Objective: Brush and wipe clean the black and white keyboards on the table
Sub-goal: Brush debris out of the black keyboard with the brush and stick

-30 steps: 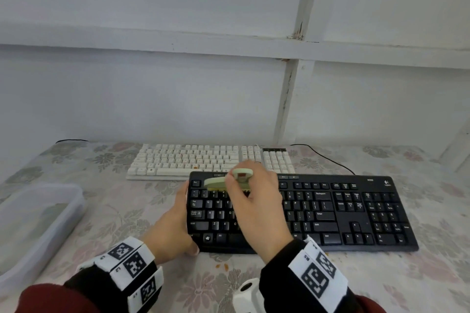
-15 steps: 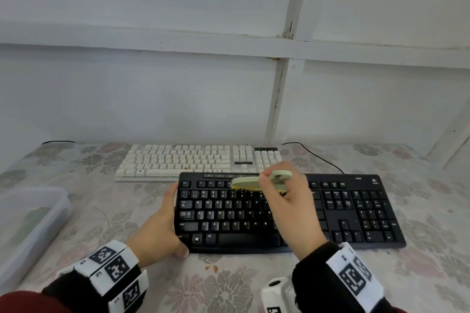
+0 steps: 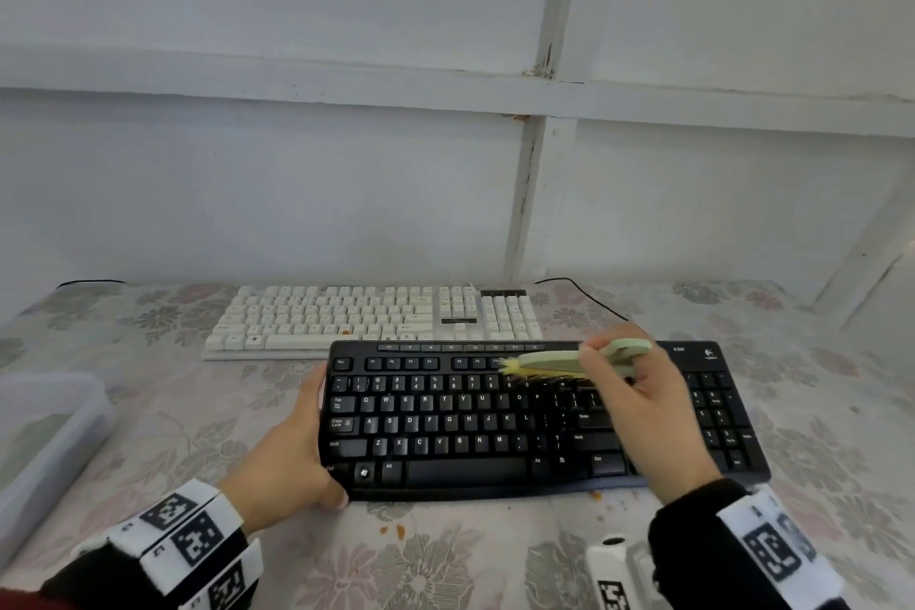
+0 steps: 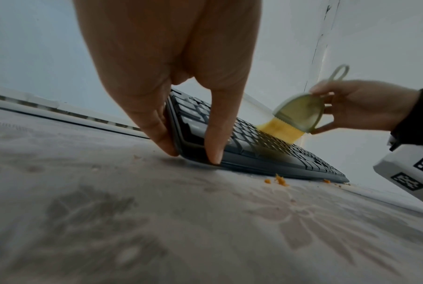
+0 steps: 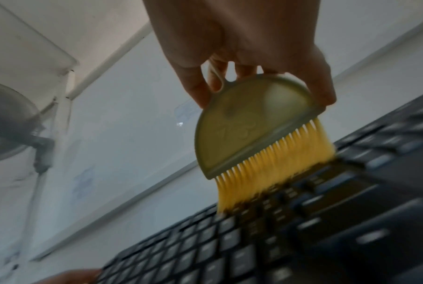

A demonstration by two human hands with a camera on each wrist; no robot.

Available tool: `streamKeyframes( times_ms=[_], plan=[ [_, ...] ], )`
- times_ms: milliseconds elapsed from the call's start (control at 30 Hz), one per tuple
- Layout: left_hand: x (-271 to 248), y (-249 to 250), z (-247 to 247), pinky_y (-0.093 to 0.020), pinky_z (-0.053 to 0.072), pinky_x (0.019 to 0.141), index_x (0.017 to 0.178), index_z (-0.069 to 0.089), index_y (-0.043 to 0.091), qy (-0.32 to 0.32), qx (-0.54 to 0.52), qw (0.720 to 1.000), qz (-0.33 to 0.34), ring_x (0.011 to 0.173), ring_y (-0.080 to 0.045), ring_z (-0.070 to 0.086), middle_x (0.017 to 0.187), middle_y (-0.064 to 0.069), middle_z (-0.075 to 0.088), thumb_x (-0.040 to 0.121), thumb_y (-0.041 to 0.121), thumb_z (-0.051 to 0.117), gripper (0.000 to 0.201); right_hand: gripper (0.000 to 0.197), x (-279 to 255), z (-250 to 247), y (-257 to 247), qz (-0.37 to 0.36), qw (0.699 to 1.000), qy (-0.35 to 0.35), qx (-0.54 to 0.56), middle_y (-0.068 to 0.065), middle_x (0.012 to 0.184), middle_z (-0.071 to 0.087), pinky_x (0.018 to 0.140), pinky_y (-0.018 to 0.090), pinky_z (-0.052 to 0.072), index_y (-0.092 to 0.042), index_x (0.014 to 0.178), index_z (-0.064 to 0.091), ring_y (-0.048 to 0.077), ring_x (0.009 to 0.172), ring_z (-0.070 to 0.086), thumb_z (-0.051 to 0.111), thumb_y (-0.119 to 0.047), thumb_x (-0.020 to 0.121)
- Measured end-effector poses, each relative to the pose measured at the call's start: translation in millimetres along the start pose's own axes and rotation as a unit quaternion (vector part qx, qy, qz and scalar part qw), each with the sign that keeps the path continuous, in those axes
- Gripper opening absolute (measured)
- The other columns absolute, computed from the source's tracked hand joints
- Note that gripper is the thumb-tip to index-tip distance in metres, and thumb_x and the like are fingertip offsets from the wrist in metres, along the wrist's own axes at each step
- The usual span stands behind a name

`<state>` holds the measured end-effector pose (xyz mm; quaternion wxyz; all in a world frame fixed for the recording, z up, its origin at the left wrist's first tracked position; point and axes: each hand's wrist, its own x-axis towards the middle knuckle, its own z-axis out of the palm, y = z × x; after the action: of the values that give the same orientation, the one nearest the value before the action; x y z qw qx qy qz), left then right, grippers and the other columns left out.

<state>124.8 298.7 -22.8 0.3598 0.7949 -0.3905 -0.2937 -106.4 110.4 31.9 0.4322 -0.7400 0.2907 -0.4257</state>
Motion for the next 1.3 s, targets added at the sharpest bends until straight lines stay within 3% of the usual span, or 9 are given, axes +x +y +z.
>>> streamKeyframes(
  times_ms=[67,200,400,567,733,867,1000,1133,1300],
  plan=[
    [1,0,0,-0.034,0.058,0.068,0.135,-0.001,0.05,0.0,0.002,1.0,-0.001,0.077,-0.022,0.068,0.093,-0.008,0.066,0.055,-0.006,0.068,0.12,0.013,5,-21,4,0.022,0.999,0.022,0.016,-0.016,0.063,0.058,0.059,0.011,0.041,-0.017,0.076,0.06,-0.007,0.056,0.05,0.06,-0.011,0.088],
    [0,0,1,-0.034,0.057,0.073,0.133,-0.004,0.053,0.004,0.009,1.0,0.0,0.08,-0.02,0.068,0.096,-0.003,0.065,0.056,-0.006,0.07,0.122,0.009,10,-40,8,0.007,0.999,0.028,0.025,-0.004,0.072,0.055,0.056,0.007,0.039,-0.011,0.08,0.06,0.002,0.062,0.048,0.06,-0.01,0.088],
    [0,-1,1,-0.04,0.056,0.078,0.138,-0.004,0.048,0.001,-0.001,1.0,-0.008,0.083,-0.02,0.067,0.099,-0.001,0.064,0.055,-0.007,0.071,0.125,0.011,13,-50,16,0.013,0.998,0.021,-0.05,-0.008,0.067,0.056,0.053,0.004,0.036,-0.013,0.078,0.06,-0.003,0.058,0.05,0.06,-0.011,0.089],
    [1,-1,1,-0.038,0.055,0.076,0.139,-0.004,0.047,-0.001,0.0,1.0,-0.013,0.084,-0.02,0.067,0.1,0.0,0.062,0.054,-0.007,0.072,0.126,0.013,16,-74,12,0.018,0.996,0.09,-0.015,0.002,0.071,0.054,0.061,0.016,0.04,-0.013,0.077,0.057,0.004,0.064,0.048,0.058,-0.012,0.09],
    [2,-3,1,-0.041,0.055,0.079,0.141,-0.003,0.047,0.006,-0.008,1.0,-0.015,0.086,-0.02,0.067,0.102,0.0,0.062,0.053,-0.008,0.073,0.128,0.015,15,-66,19,0.014,0.999,0.043,-0.005,-0.001,0.069,0.052,0.054,0.009,0.037,-0.017,0.075,0.059,0.008,0.064,0.045,0.06,-0.013,0.089],
    [0,-1,1,-0.039,0.056,0.077,0.139,-0.002,0.048,0.004,-0.003,1.0,-0.013,0.086,-0.02,0.067,0.101,0.0,0.063,0.054,-0.008,0.072,0.126,0.012,18,-82,33,0.021,0.996,0.056,-0.067,0.016,0.075,0.058,0.053,0.016,0.037,-0.02,0.077,0.059,0.014,0.066,0.049,0.062,-0.015,0.088],
    [0,0,2,-0.034,0.055,0.072,0.139,-0.002,0.049,0.004,0.004,1.0,-0.008,0.083,-0.019,0.067,0.1,0.001,0.063,0.054,-0.009,0.071,0.125,0.016,23,-100,33,0.004,0.993,0.089,-0.082,0.001,0.075,0.056,0.063,0.017,0.039,-0.019,0.075,0.058,0.005,0.067,0.049,0.06,-0.01,0.088],
    [-2,2,1,-0.03,0.054,0.07,0.139,-0.002,0.047,0.005,0.014,1.0,-0.008,0.083,-0.018,0.067,0.1,0.001,0.063,0.055,-0.008,0.071,0.124,0.012,22,-103,34,0.022,0.995,0.087,-0.053,0.001,0.072,0.054,0.058,0.006,0.038,-0.01,0.077,0.058,-0.002,0.061,0.047,0.059,-0.007,0.089],
    [-5,5,2,-0.028,0.054,0.067,0.139,-0.004,0.047,0.004,0.02,1.0,-0.01,0.082,-0.017,0.066,0.101,0.002,0.063,0.057,-0.008,0.071,0.123,0.006,28,-126,27,0.048,0.975,0.183,-0.114,0.003,0.077,0.056,0.064,0.024,0.039,-0.01,0.081,0.059,0.005,0.068,0.05,0.06,-0.01,0.087]
  ],
)
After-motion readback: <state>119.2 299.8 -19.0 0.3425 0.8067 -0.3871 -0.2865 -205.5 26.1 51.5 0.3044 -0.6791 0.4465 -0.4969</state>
